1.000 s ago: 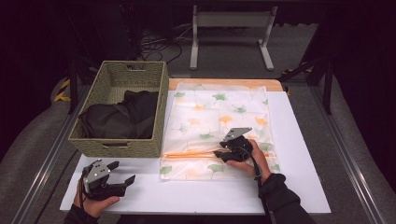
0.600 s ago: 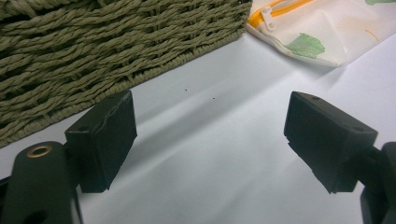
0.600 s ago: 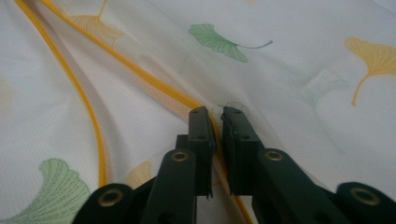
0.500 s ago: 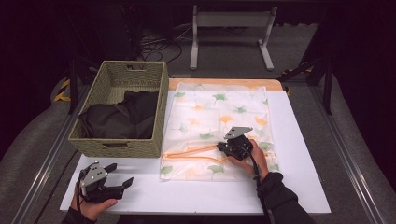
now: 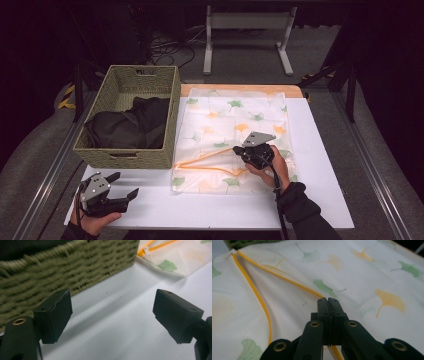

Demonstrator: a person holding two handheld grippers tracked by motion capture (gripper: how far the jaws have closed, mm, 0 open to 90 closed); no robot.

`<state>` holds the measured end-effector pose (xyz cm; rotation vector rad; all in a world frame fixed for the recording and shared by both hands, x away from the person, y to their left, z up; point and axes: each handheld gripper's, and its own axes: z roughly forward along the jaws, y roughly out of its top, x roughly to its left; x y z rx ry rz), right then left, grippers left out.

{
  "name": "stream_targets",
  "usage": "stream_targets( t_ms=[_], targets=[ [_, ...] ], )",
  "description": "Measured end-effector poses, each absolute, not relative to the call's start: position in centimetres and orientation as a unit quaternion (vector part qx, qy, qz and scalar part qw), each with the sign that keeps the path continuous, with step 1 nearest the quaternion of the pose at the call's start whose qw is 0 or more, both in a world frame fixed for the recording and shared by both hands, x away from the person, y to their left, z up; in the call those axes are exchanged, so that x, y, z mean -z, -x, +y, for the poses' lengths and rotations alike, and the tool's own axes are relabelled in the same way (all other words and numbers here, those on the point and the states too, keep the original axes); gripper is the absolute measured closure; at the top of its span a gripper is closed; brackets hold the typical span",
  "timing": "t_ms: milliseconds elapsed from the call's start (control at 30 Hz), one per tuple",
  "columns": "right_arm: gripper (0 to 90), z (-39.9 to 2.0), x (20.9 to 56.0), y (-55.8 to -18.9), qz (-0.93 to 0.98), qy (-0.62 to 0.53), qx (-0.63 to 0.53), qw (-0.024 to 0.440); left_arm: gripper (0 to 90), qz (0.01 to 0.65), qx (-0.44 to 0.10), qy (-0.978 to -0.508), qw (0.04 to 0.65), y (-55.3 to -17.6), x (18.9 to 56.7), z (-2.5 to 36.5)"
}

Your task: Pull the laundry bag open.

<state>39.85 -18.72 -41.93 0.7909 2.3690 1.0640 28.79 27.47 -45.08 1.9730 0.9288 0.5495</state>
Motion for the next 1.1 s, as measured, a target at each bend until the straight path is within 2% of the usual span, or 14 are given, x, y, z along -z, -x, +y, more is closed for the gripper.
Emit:
stream_targets(
  t_ms=[267,433,533,667,833,967,1033,1100],
  targets=[
    [89.5,-18.8,39.4,-39.5,0.830,-0.278,-0.423,0.234,12.9,0.351,-0.255,-0.780,0.451,-30.3,40.2,28.2],
    [89.5,-18.5,38.9,-39.6,0.827,-0.276,-0.429,0.235,8.5,0.329,-0.260,-0.800,0.429,-32.6,37.0,27.5],
    [89.5,-18.3,38.4,-39.5,0.826,-0.270,-0.433,0.240,8.2,0.316,-0.259,-0.814,0.413,-35.5,35.2,26.9],
    [89.5,-17.8,38.4,-39.4,0.828,-0.267,-0.435,0.233,8.2,0.309,-0.247,-0.832,0.389,-38.4,34.7,26.2],
    [89.4,-17.6,39.0,-39.4,0.833,-0.266,-0.432,0.222,6.8,0.327,-0.240,-0.847,0.345,-43.0,34.6,25.3],
    [89.5,-17.3,39.4,-39.3,0.837,-0.264,-0.429,0.213,5.3,0.349,-0.235,-0.849,0.320,-44.9,35.3,25.2],
    [89.5,-17.2,39.5,-39.3,0.839,-0.262,-0.427,0.211,5.4,0.367,-0.207,-0.855,0.302,-46.2,35.7,25.1],
    [89.4,-17.1,39.6,-39.2,0.840,-0.261,-0.426,0.211,1.7,0.377,-0.171,-0.863,0.290,-47.1,35.6,25.1]
  ],
)
